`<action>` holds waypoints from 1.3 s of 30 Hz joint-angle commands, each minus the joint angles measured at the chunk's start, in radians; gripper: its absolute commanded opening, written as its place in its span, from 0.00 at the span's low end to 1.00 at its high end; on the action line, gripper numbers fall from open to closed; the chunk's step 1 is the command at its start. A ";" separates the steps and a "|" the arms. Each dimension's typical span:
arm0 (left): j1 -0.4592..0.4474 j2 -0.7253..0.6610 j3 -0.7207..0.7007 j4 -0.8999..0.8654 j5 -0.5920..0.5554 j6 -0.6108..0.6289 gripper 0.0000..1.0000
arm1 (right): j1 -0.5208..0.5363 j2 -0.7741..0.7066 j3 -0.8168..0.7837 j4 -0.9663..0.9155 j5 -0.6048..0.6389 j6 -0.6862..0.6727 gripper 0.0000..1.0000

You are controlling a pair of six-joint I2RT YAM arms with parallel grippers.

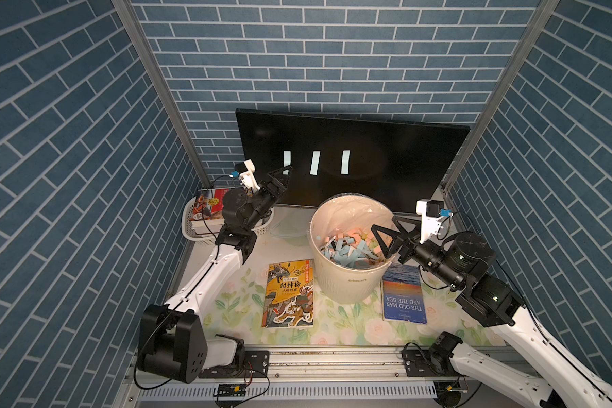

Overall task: Remove the sticky note from the monitor
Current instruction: Tear off the sticky note from the monitor.

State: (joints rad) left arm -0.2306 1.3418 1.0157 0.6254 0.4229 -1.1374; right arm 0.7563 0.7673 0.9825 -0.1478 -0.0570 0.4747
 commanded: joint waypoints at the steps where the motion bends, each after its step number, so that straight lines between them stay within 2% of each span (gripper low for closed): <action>1: 0.011 0.020 0.008 0.050 -0.001 -0.021 0.77 | -0.002 -0.012 -0.006 0.011 -0.002 0.011 1.00; 13: 0.024 0.071 0.053 0.082 0.013 -0.046 0.67 | -0.001 -0.016 -0.018 0.015 0.002 0.010 1.00; 23: 0.029 0.094 0.077 0.092 0.009 -0.100 0.44 | -0.002 -0.019 -0.029 0.023 0.002 0.010 1.00; 39: 0.036 0.072 0.036 0.090 -0.004 -0.108 0.07 | -0.002 -0.035 -0.035 0.021 0.008 0.014 1.00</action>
State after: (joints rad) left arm -0.2020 1.4342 1.0645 0.6880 0.4194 -1.2499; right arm 0.7563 0.7467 0.9543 -0.1474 -0.0563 0.4747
